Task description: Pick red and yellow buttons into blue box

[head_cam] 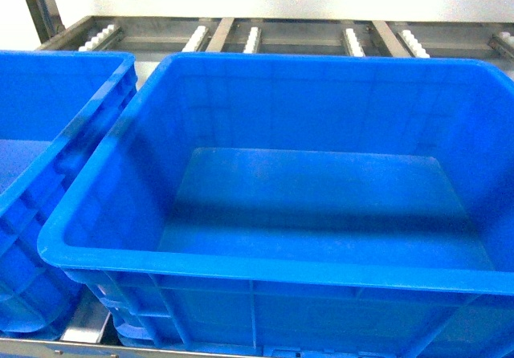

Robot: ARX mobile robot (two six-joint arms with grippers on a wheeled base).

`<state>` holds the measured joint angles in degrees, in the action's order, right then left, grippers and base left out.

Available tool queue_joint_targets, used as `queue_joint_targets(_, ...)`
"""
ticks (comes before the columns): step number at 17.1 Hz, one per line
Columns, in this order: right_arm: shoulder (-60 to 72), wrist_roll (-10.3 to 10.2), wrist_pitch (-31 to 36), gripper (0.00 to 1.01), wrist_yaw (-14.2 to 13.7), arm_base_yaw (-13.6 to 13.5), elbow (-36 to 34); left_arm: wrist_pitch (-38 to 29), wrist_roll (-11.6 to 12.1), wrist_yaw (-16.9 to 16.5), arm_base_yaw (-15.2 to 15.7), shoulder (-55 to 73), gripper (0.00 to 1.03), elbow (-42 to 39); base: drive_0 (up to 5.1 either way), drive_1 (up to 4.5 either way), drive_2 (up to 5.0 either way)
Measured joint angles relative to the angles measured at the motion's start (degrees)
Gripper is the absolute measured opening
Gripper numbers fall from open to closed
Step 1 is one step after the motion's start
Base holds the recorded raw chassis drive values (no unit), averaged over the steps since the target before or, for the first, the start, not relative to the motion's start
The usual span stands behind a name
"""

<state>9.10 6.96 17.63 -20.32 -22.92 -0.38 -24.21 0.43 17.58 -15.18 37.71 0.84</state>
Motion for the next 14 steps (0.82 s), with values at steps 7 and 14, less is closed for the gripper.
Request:
queue_joint_targets(7,18.4,2.6,15.4,0.39,5.7,3.7,0.3,0.0,0.0,0.0,0.0,0.0,0.26,0.0,0.0,0.0,0.0)
queue_joint_targets(14,52.0,8.7,25.7,0.38,17.2,11.2,12.8,0.0,0.0,0.0,0.0,0.0,0.26,0.0,0.0,0.0,0.0)
